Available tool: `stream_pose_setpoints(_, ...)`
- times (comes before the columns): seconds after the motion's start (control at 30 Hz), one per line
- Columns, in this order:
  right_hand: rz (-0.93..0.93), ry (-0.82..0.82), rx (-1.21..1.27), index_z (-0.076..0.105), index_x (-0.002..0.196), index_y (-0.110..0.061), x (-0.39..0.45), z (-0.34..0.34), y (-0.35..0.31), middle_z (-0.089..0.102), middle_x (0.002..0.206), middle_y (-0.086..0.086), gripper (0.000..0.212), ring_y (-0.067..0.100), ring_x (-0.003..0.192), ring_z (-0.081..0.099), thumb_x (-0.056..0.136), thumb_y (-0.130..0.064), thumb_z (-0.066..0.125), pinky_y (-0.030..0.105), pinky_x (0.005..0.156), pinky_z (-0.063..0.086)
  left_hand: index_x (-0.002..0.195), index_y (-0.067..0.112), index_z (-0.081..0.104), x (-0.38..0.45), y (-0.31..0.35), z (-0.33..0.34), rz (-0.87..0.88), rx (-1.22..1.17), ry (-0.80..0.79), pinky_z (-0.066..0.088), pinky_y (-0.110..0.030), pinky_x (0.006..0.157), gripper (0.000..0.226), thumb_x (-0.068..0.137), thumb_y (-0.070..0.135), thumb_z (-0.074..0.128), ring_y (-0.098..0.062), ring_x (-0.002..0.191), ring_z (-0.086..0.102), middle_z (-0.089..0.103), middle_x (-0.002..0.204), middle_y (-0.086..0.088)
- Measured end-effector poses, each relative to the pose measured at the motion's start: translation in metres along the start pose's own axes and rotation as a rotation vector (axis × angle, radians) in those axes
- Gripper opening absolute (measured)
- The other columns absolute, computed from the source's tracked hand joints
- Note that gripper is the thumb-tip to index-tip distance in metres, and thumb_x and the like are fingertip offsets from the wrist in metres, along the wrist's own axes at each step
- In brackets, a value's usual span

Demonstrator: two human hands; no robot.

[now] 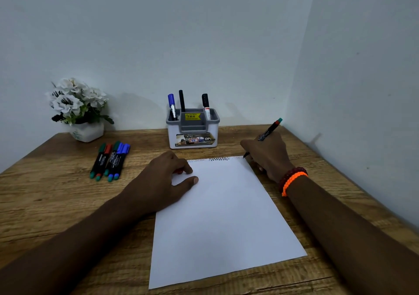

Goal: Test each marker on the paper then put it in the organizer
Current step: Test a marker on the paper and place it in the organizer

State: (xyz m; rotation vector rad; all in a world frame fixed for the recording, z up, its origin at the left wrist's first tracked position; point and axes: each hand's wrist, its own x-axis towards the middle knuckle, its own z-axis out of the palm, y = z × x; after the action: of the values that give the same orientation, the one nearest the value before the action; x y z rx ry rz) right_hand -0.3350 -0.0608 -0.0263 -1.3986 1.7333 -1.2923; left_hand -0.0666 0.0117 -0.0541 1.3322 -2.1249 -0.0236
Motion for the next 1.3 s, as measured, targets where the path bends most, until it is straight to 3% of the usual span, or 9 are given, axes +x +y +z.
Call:
stream_pose_setpoints(0.13,0.008,0.001,0.018,0.071,0.095,0.006,0.001,0.0,0.0,0.075,0.078,0.018,0.036,0.012,0.033,0.048,0.079,-0.026,0.076,0.02,0.035,0.036,0.105,0.028,0.073,0.0,0.001,0.0,0.005,0.004,-0.002,0.036,-0.014,0.07,0.027,0.088,0.049,0.071,-0.004,0.085,0.053,0.054,0.092,0.012)
stream_pose_setpoints(0.4,0.013,-0.007,0.014,0.067,0.085,-0.002,0.0,-0.001,-0.002,0.066,0.066,0.01,0.024,0.017,0.039,0.051,0.077,-0.024,0.074,0.022,0.038,0.039,0.104,0.029,0.073,0.001,-0.001,0.001,0.013,0.01,0.005,0.035,-0.012,0.07,0.026,0.087,0.049,0.071,-0.001,0.084,0.054,0.055,0.091,0.012)
stream_pose_setpoints(0.53,0.002,0.019,0.032,0.06,0.078,-0.007,0.0,-0.002,-0.001,0.063,0.061,0.006,0.019,0.013,0.032,0.048,0.079,-0.022,0.072,0.02,0.036,0.037,0.104,0.03,0.072,0.0,0.0,0.001,0.009,0.012,-0.008,0.035,-0.011,0.069,0.026,0.087,0.049,0.071,0.0,0.084,0.053,0.055,0.091,0.012)
stream_pose_setpoints(0.73,0.007,0.08,0.162,0.07,0.098,-0.001,0.006,-0.008,0.001,0.076,0.086,0.012,0.035,0.022,0.055,0.066,0.078,-0.03,0.074,0.023,0.042,0.047,0.104,0.031,0.073,0.0,0.001,-0.004,0.037,-0.011,-0.022,0.031,-0.012,0.068,0.013,0.098,0.033,0.062,0.005,0.085,0.05,0.052,0.089,0.014)
stream_pose_setpoints(0.83,0.005,0.056,0.205,0.071,0.101,-0.002,0.004,-0.007,-0.001,0.076,0.086,0.014,0.025,0.02,0.055,0.065,0.085,-0.021,0.075,0.026,0.043,0.051,0.112,0.027,0.073,0.0,-0.001,-0.006,0.047,-0.044,-0.003,0.033,-0.01,0.072,0.024,0.098,0.021,0.054,0.005,0.086,0.051,0.052,0.092,0.013)
stream_pose_setpoints(0.93,0.001,-0.009,0.288,0.072,0.086,-0.005,-0.004,-0.003,-0.006,0.074,0.079,0.014,0.007,0.02,0.057,0.064,0.088,-0.012,0.073,0.03,0.047,0.053,0.119,0.023,0.071,0.001,-0.001,-0.006,0.039,-0.064,0.011,0.035,-0.012,0.077,0.039,0.093,0.019,0.043,0.0,0.09,0.052,0.056,0.102,0.006)
stream_pose_setpoints(1.03,0.025,-0.119,0.402,0.074,0.087,-0.004,-0.016,0.003,-0.013,0.073,0.078,0.014,0.01,0.02,0.06,0.064,0.093,-0.011,0.069,0.031,0.047,0.051,0.123,0.02,0.07,0.004,0.004,-0.01,0.047,-0.064,0.103,0.039,-0.02,0.075,0.036,0.097,0.019,0.044,-0.005,0.089,0.051,0.061,0.103,0.003)
stream_pose_setpoints(1.2,0.092,-0.283,0.611,0.073,0.084,-0.002,-0.036,0.011,-0.027,0.073,0.075,0.016,0.023,0.021,0.056,0.062,0.097,-0.011,0.056,0.031,0.048,0.049,0.115,0.024,0.073,0.003,0.009,-0.02,0.021,-0.141,0.288,0.049,-0.029,0.088,0.02,0.099,0.019,0.064,-0.007,0.1,0.063,0.071,0.109,0.013)
stream_pose_setpoints(1.3,0.109,-0.419,0.719,0.067,0.083,-0.005,-0.049,0.012,-0.033,0.074,0.078,0.018,0.021,0.022,0.057,0.065,0.098,-0.007,0.052,0.028,0.046,0.049,0.11,0.02,0.074,0.006,0.006,-0.02,-0.137,-0.422,0.326,0.06,-0.033,0.079,0.019,0.092,0.015,0.073,-0.011,0.092,0.072,0.076,0.097,0.009)
